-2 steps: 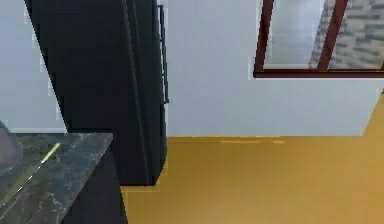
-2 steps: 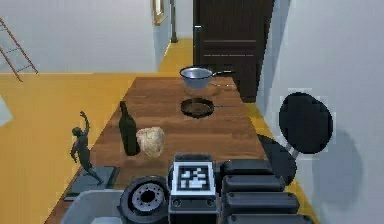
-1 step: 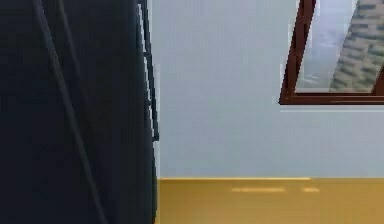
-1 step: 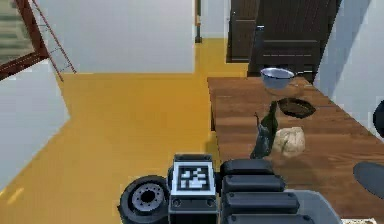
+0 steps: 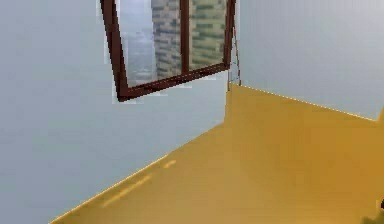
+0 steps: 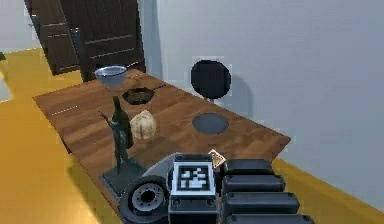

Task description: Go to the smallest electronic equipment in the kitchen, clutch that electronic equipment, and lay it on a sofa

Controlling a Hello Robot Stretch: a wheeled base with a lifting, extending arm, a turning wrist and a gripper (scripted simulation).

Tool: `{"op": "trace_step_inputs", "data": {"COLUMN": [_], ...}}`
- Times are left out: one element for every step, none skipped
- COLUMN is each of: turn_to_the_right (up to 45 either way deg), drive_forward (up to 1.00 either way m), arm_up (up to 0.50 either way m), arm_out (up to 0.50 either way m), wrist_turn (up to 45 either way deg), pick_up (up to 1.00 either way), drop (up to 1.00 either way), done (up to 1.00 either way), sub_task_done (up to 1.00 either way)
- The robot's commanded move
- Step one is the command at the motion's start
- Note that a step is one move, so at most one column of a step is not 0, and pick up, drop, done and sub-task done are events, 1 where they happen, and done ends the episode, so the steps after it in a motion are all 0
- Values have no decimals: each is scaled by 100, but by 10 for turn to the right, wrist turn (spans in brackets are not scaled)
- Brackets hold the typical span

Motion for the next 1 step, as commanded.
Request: {"op": "trace_step_inputs", "data": {"turn_to_the_right": [0], "drive_forward": [20], "arm_up": [0], "arm_out": [0], "wrist_turn": [0], "pick_up": [0], "drop": [0], "done": [0], "sub_task_done": [0]}}
